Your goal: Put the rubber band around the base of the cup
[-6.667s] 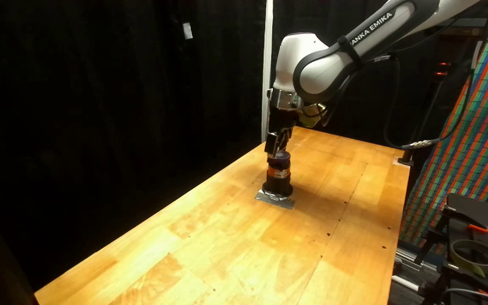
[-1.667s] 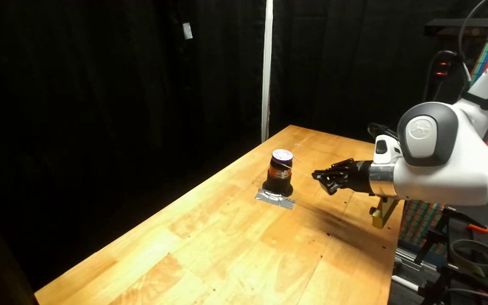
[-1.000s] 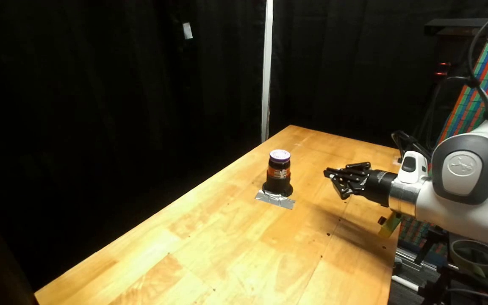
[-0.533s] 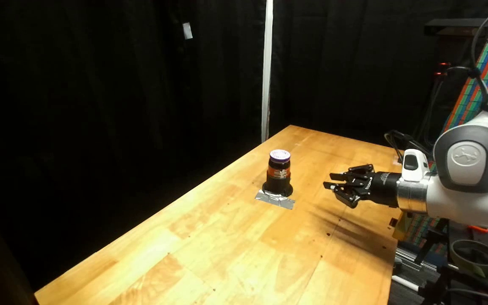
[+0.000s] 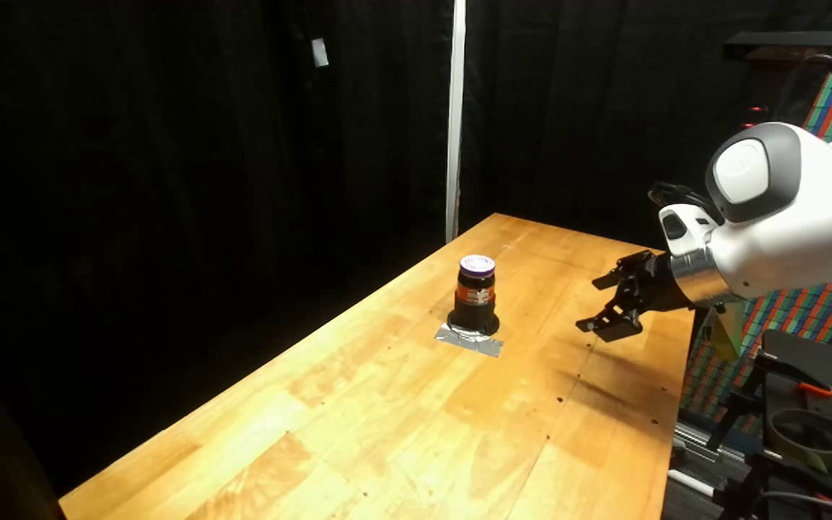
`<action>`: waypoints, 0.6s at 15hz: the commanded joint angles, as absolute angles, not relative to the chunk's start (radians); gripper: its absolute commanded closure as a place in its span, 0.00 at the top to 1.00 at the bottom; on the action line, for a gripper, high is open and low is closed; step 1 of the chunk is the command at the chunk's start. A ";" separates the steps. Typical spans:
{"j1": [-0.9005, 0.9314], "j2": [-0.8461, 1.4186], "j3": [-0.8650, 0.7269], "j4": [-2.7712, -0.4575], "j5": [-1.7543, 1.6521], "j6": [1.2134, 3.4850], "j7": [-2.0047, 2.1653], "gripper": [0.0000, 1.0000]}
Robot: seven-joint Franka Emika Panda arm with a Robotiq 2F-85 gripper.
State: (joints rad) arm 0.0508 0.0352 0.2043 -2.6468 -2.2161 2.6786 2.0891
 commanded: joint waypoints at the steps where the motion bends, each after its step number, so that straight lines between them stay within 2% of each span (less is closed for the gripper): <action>1: 0.039 -0.011 0.124 -2.662 -2.015 2.758 1.816 1.00; 9: 0.070 -0.069 0.106 -2.674 -1.368 2.731 1.204 1.00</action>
